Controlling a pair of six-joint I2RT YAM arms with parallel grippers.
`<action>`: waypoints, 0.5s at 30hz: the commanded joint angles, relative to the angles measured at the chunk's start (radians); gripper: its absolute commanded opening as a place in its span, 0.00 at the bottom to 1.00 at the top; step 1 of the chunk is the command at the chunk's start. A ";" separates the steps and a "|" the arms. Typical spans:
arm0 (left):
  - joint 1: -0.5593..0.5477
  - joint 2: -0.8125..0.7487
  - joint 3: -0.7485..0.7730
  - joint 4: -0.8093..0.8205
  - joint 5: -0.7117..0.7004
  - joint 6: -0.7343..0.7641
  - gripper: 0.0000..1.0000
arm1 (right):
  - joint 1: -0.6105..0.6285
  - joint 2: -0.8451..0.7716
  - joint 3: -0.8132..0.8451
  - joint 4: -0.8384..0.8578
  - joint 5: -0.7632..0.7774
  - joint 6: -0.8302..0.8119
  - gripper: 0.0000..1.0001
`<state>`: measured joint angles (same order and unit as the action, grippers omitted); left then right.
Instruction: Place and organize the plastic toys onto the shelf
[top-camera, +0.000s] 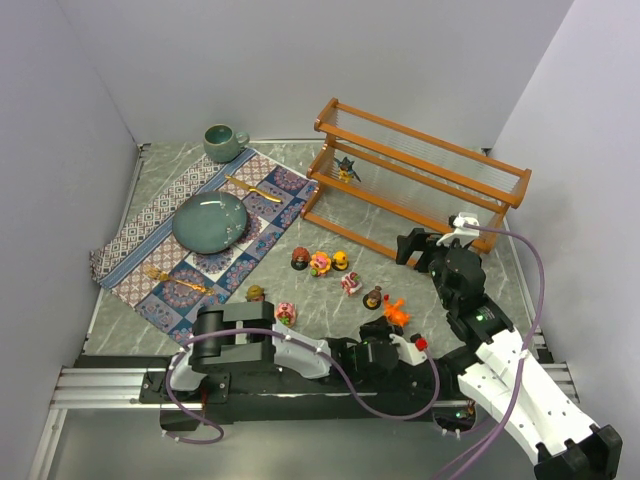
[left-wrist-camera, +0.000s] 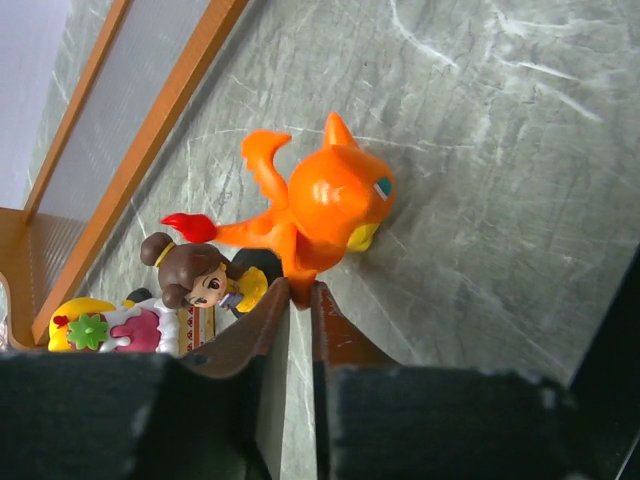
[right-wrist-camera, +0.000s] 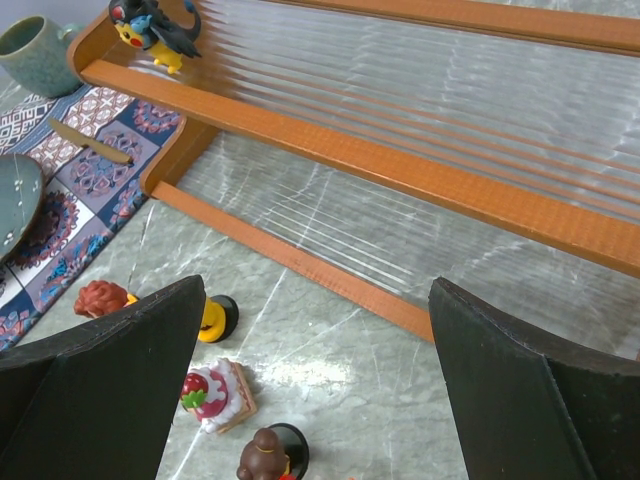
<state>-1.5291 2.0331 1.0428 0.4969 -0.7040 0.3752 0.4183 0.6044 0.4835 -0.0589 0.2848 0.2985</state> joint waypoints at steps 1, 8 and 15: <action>0.003 -0.056 0.003 0.045 0.006 -0.038 0.11 | -0.007 -0.003 -0.003 0.042 -0.006 -0.001 1.00; 0.007 -0.187 -0.053 0.003 0.030 -0.131 0.01 | -0.009 0.008 0.000 0.054 -0.047 -0.012 1.00; 0.047 -0.319 -0.127 -0.055 0.087 -0.248 0.01 | -0.010 0.028 0.003 0.056 -0.151 -0.036 1.00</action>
<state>-1.5108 1.8175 0.9516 0.4545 -0.6617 0.2317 0.4171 0.6205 0.4835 -0.0460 0.2012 0.2874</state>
